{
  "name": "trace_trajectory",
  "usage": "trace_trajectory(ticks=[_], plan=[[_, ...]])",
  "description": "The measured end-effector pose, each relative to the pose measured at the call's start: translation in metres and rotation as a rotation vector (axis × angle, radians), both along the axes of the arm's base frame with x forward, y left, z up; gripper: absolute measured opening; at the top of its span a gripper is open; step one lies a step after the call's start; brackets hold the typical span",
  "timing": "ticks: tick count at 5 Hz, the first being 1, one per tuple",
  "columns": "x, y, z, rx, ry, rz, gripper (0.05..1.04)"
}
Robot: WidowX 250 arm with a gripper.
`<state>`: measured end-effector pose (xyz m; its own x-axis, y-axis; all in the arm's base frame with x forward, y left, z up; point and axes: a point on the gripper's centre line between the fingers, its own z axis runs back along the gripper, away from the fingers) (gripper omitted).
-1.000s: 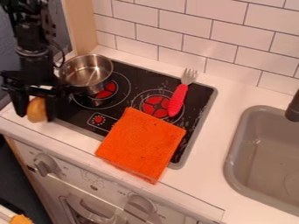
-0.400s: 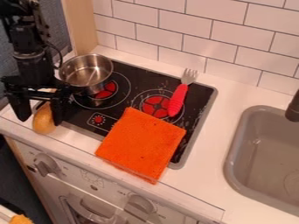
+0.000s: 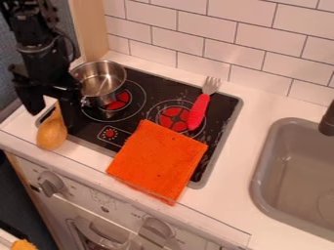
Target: Move the eggfruit to the left corner
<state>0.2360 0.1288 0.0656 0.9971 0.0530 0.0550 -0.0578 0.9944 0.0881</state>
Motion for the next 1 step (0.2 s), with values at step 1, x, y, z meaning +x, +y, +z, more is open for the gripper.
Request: trace_trajectory(ticks=[1], plan=[[0.0008, -0.0036, 0.0005, 0.01, 0.011, -0.02, 1.001]])
